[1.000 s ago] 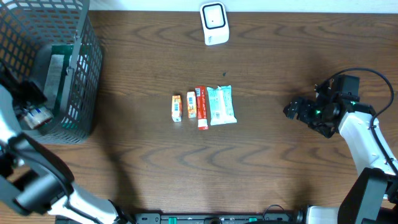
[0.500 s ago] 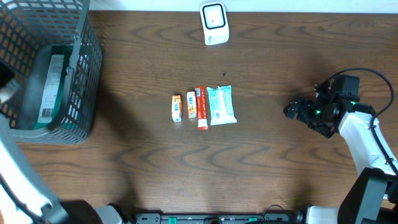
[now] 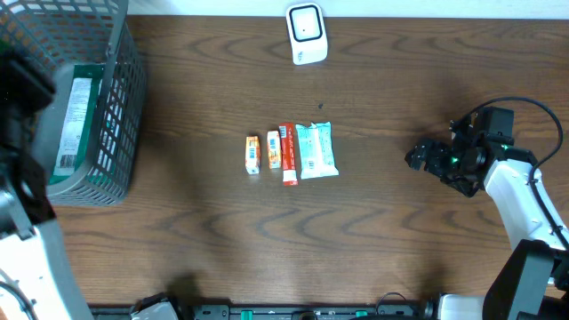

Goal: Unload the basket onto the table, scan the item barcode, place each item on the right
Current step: 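Grasp the green-lidded jar with the left gripper and lift it out, then carry the jar and set it right of the mint-green wipe pack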

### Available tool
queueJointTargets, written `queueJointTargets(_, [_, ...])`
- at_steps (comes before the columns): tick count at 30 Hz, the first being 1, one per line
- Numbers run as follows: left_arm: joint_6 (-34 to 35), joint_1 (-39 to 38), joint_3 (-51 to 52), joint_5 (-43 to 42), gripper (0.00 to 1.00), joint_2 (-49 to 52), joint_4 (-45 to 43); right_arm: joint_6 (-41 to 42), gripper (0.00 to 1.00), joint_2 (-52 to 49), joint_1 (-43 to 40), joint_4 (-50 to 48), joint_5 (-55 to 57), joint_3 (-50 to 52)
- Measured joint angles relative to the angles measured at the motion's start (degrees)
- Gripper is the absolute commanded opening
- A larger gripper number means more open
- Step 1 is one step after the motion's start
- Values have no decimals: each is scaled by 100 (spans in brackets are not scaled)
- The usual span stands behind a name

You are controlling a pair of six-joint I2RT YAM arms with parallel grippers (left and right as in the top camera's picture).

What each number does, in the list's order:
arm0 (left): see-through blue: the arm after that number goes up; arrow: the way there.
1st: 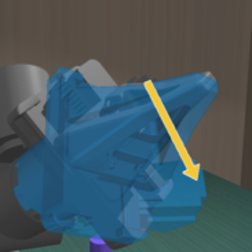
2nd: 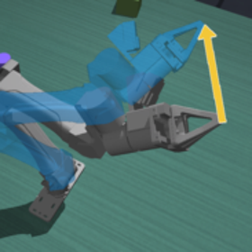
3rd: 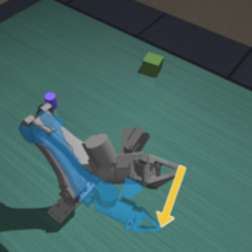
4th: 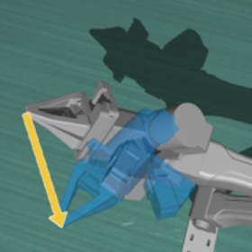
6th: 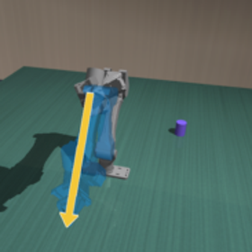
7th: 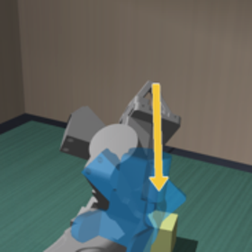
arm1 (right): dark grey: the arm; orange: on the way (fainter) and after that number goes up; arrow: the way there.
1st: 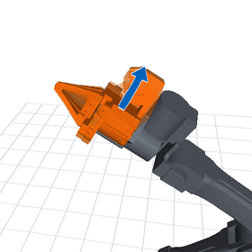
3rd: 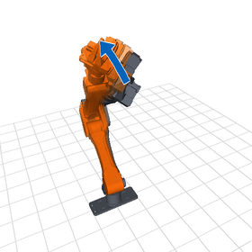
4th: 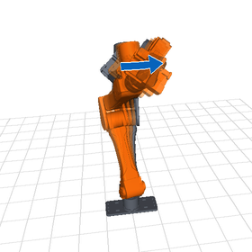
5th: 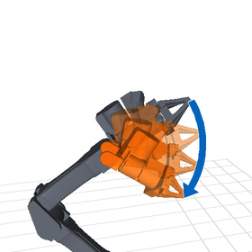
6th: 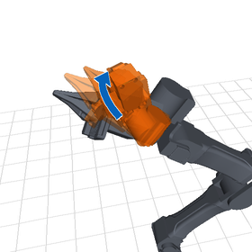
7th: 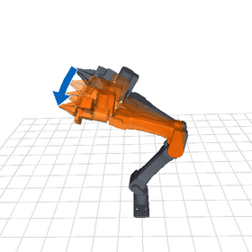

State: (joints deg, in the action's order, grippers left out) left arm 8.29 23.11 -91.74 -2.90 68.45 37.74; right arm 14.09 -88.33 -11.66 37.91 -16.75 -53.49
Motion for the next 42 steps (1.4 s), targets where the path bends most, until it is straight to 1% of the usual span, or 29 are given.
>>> queueJointTargets(3, [184,-535,0,4,49,-223,223,0,99,0,0,-2,0,0])
queueJointTargets(9, [616,-2020,-13,2,48,-332,1034,0,99,0,0,0,0,0])
queueJointTargets(13, [990,-3097,-13,4,48,37,1464,0,99,0,0,0,7,0])
queueJointTargets(17, [1283,-4065,-17,2,48,739,1475,0,99,0,0,4,15,2])
queueJointTargets(20, [1429,-4778,-17,2,48,1460,1268,0,99,0,0,24,24,4])
queueJointTargets(23, [1596,-5416,-17,0,48,2273,835,0,99,0,0,70,76,7])
queueJointTargets(30, [1810,-6500,-17,-24,48,4083,-664,0,99,0,0,90,256,11])
queueJointTargets(33, [1899,-6787,-17,-28,48,4651,-1108,0,99,0,0,90,278,11])
queueJointTargets(35, [1974,-6911,-17,-15,48,4940,-1246,0,99,0,0,87,291,11])
queueJointTargets(42, [2164,-7047,-17,118,48,5442,-1279,0,99,0,0,87,306,11])
